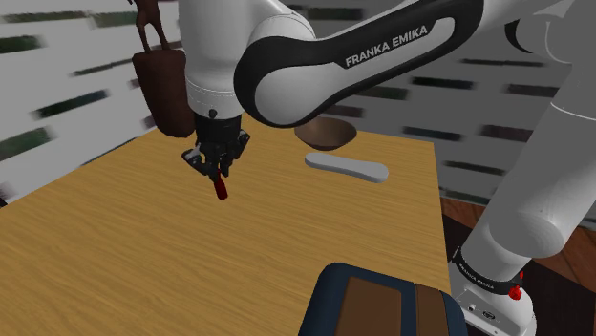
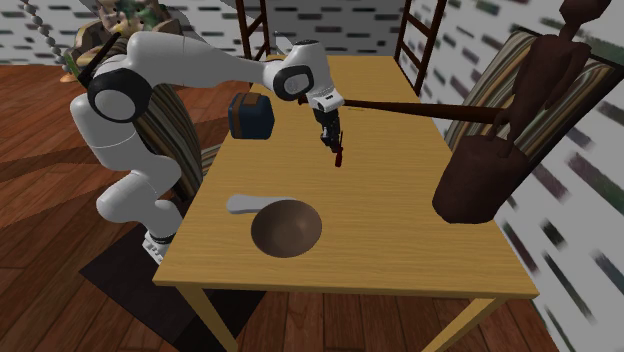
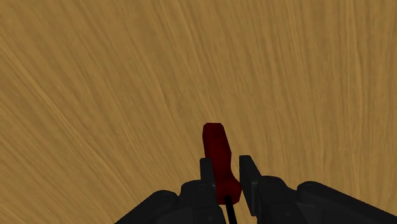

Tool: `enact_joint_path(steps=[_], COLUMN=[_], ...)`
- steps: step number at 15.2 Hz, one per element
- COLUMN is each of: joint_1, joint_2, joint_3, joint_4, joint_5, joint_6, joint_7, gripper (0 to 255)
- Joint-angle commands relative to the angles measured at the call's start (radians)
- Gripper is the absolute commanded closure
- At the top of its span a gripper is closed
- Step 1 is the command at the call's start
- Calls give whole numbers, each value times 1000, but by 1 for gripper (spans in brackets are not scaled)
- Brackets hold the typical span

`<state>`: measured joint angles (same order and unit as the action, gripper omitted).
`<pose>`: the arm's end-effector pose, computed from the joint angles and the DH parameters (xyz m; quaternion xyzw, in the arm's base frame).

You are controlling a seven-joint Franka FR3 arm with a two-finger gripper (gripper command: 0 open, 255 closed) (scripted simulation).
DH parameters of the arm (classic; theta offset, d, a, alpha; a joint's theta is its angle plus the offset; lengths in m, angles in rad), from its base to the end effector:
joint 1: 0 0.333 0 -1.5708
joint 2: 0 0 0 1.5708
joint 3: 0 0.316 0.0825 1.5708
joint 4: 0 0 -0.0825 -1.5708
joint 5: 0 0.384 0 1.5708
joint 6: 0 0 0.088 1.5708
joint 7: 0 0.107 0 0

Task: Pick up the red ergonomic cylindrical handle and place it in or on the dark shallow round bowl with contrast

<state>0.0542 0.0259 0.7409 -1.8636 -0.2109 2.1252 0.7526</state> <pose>0.4228 0.4128 0.5261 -0.9868 -0.0640 -0.1470 0.0222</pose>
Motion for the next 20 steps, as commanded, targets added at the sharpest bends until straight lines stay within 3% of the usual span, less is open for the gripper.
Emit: enact_joint_path(steps=[1, 20], joint_1=[0, 8], joint_2=[2, 8], joint_3=[1, 8], joint_4=[-1, 245], joint_5=[1, 15], joint_6=[-1, -240], joint_7=[0, -37], gripper=[255, 255])
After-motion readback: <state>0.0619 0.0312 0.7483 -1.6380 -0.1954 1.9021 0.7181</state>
